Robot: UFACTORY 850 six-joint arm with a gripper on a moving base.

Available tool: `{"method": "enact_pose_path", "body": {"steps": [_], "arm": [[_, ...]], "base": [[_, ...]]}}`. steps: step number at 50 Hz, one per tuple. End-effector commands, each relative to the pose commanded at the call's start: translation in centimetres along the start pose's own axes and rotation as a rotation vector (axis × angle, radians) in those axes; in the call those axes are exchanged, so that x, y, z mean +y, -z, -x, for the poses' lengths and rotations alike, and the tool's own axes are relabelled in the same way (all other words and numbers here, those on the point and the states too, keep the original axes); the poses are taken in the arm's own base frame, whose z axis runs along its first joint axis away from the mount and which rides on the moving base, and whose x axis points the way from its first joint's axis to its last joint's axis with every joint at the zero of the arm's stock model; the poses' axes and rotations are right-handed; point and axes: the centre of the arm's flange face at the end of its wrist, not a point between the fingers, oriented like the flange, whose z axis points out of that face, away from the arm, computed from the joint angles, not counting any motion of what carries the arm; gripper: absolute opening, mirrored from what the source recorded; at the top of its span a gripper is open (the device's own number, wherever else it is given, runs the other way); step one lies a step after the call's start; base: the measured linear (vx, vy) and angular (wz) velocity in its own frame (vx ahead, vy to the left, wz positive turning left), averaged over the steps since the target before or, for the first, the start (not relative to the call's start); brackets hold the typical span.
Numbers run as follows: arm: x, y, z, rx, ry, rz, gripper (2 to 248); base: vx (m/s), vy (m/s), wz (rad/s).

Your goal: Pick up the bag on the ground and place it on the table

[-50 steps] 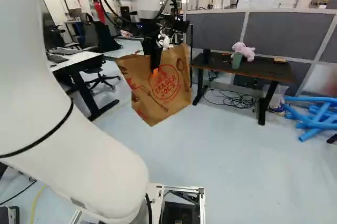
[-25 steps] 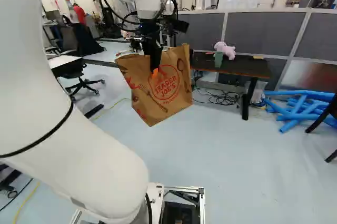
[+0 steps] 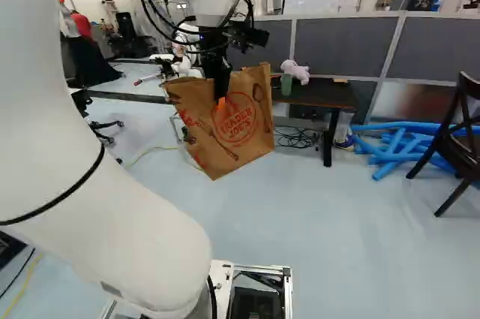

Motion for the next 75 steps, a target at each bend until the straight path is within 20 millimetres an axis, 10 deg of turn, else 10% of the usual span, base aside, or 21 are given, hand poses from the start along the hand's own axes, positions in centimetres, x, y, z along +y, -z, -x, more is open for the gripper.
{"method": "enact_pose_path", "body": {"steps": [75], "arm": [[0.00,0.00,0.00,0.000,0.000,0.000,23]], "base": [[0.151,-0.067,-0.216]]}}
